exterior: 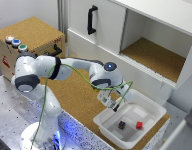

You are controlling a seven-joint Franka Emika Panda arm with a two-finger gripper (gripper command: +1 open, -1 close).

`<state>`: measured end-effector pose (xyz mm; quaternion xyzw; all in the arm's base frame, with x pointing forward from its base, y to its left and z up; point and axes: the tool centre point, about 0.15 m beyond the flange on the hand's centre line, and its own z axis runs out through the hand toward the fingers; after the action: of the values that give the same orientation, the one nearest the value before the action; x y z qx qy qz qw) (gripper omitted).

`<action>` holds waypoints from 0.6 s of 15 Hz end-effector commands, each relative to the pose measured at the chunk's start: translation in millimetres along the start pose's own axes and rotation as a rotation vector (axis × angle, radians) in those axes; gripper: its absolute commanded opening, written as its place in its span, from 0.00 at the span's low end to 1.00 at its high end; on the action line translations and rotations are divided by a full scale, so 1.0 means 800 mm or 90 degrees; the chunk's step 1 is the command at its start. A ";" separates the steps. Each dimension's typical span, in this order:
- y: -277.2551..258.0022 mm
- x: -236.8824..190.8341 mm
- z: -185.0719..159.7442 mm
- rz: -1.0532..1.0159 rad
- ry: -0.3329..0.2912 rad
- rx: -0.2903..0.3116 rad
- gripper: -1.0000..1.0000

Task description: Grasp the purple block

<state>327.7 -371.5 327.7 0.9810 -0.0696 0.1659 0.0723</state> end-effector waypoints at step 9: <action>0.007 -0.009 0.023 -0.211 -0.042 -0.001 1.00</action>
<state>330.1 -397.4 308.3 0.9873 -0.0140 0.1328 0.0859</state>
